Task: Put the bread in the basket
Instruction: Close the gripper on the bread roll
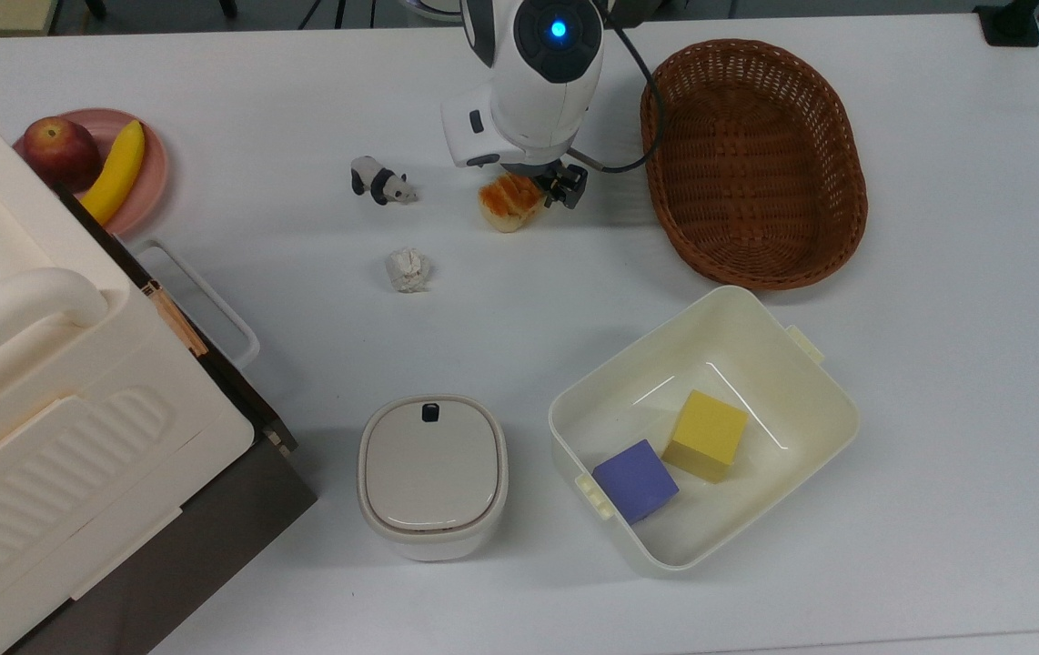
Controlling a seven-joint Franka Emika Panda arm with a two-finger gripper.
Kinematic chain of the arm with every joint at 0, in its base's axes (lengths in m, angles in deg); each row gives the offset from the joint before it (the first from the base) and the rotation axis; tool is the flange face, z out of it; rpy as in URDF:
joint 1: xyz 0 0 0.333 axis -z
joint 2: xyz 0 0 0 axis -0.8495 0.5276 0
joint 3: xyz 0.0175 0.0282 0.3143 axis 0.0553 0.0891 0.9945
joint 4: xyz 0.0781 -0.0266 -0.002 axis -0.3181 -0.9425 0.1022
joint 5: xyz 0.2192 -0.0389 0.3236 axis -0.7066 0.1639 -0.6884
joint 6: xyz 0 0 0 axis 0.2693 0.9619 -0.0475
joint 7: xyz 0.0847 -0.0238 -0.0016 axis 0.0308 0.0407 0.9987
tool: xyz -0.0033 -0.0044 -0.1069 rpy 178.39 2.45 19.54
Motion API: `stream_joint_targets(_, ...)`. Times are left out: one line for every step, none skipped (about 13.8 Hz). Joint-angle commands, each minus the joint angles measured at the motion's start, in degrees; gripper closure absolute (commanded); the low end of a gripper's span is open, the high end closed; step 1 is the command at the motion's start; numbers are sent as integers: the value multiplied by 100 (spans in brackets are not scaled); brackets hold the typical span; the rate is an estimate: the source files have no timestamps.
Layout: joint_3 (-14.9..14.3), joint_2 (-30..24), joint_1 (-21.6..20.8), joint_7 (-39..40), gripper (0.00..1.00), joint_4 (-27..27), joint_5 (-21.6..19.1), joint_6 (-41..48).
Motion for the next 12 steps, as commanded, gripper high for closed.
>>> stream_joint_targets(-32, 20, -76, -206, 18, -69, 104, -94)
stream_joint_targets(-32, 55, -76, -232, 48, -69, 104, -94)
stream_joint_targets(-23, 73, -76, -233, 76, -60, 104, -137)
stream_joint_targets(-31, 99, -84, -233, 89, -43, 95, -138)
stream_joint_targets(-23, 117, -84, -241, 96, -34, 86, -146)
stream_joint_targets(-31, 117, -84, -285, 98, -16, 95, -155)
stream_joint_targets(-23, 117, -84, -312, 98, 10, 95, -147)
stream_joint_targets(-31, 117, -84, -312, 97, 36, 95, -146)
stream_joint_targets(-23, 117, -84, -320, 97, 124, 95, -146)
stream_joint_targets(-31, 99, -84, -321, 97, 272, 95, -146)
stream_joint_targets(-32, 91, -84, -321, 97, 396, 95, -146)
stream_joint_targets(-23, 73, -93, -312, 97, 615, 104, -146)
